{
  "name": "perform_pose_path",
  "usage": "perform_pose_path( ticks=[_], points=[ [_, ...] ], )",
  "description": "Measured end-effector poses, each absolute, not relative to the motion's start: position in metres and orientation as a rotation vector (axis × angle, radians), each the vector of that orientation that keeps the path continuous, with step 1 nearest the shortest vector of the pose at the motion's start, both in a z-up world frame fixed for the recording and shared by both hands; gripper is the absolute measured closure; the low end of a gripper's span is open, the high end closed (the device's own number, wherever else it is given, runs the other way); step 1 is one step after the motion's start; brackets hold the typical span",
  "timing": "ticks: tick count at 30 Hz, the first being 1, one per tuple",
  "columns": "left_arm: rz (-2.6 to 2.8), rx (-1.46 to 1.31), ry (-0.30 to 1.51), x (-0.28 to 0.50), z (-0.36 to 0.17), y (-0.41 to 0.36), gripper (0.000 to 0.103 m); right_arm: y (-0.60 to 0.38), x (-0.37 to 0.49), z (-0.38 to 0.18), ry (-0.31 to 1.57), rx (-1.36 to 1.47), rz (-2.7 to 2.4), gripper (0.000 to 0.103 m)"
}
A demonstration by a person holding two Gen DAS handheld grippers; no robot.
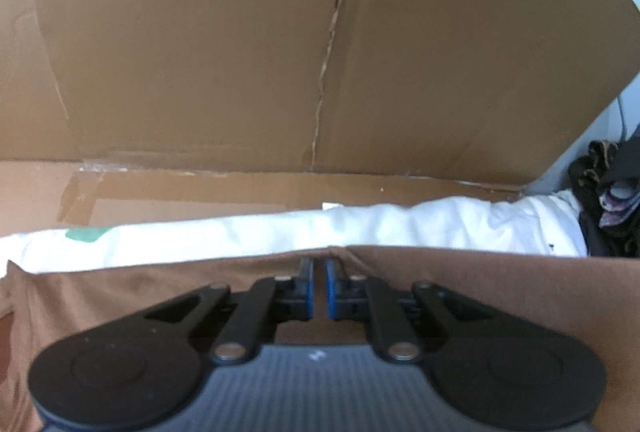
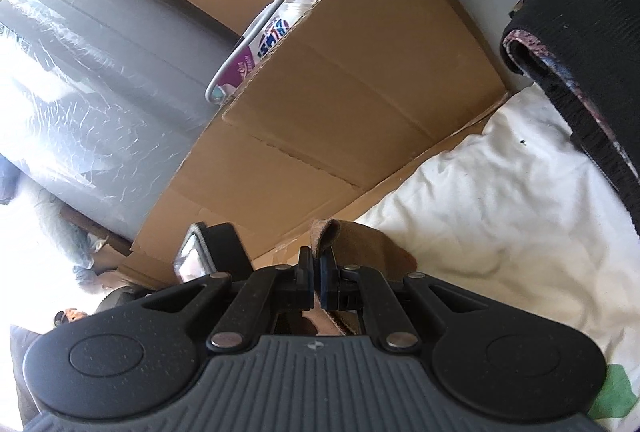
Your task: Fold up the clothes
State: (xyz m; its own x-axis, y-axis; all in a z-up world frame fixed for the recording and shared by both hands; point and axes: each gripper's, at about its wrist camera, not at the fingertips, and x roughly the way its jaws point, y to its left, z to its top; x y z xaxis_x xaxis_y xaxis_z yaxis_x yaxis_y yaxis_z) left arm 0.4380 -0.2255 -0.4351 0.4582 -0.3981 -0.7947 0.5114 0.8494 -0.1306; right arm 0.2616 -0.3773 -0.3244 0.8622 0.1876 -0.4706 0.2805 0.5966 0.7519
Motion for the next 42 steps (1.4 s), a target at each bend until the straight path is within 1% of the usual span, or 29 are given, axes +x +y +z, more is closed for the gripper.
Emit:
perform_pose_path(
  ticks=[6, 10, 11, 12, 16, 19, 25, 28, 30, 31, 32, 35, 40, 42],
  points=[
    [-0.603, 0.170, 0.940, 0.440, -0.435, -0.222, 0.097, -0.368, 0.266, -0.324, 0.561, 0.945, -0.017, 0.103],
    [-0.604, 0.179, 0.946, 0.440, -0.427, -0.207, 0.092, -0.357, 0.273, -0.325, 0.585, 0.922, 0.020, 0.103],
    [-0.588, 0.182, 0.945, 0.439, -0.423, -0.200, 0.091, -0.353, 0.275, -0.325, 0.594, 0.907, 0.029, 0.103],
    [-0.565, 0.183, 0.941, 0.438, -0.419, -0.192, 0.087, -0.349, 0.277, -0.325, 0.602, 0.893, 0.038, 0.103],
    [-0.509, 0.135, 0.928, 0.431, -0.400, -0.149, 0.085, -0.333, 0.286, -0.326, 0.632, 0.843, 0.073, 0.103],
    [-0.482, 0.080, 0.932, 0.423, -0.389, -0.114, 0.081, -0.320, 0.294, -0.329, 0.661, 0.817, 0.097, 0.103],
    [-0.441, 0.095, 0.931, 0.401, -0.384, -0.064, 0.081, -0.289, 0.310, -0.338, 0.720, 0.741, 0.129, 0.102],
    [-0.419, 0.101, 0.908, 0.390, -0.382, -0.047, 0.079, -0.275, 0.315, -0.347, 0.763, 0.700, 0.139, 0.097],
    [-0.408, 0.090, 0.906, 0.387, -0.383, -0.042, 0.074, -0.267, 0.317, -0.352, 0.788, 0.664, 0.168, 0.078],
    [-0.406, 0.086, 0.907, 0.387, -0.384, -0.042, 0.073, -0.265, 0.315, -0.353, 0.790, 0.658, 0.180, 0.064],
    [-0.405, 0.082, 0.906, 0.386, -0.384, -0.041, 0.073, -0.262, 0.312, -0.354, 0.791, 0.652, 0.192, 0.059],
    [-0.410, 0.073, 0.898, 0.383, -0.382, -0.038, 0.073, -0.263, 0.303, -0.353, 0.781, 0.632, 0.185, 0.056],
    [-0.448, 0.040, 0.902, 0.382, -0.380, -0.046, 0.072, -0.278, 0.294, -0.354, 0.783, 0.649, 0.142, 0.056],
    [-0.476, 0.045, 0.898, 0.380, -0.380, -0.053, 0.066, -0.287, 0.286, -0.354, 0.778, 0.647, 0.126, 0.056]
  ],
)
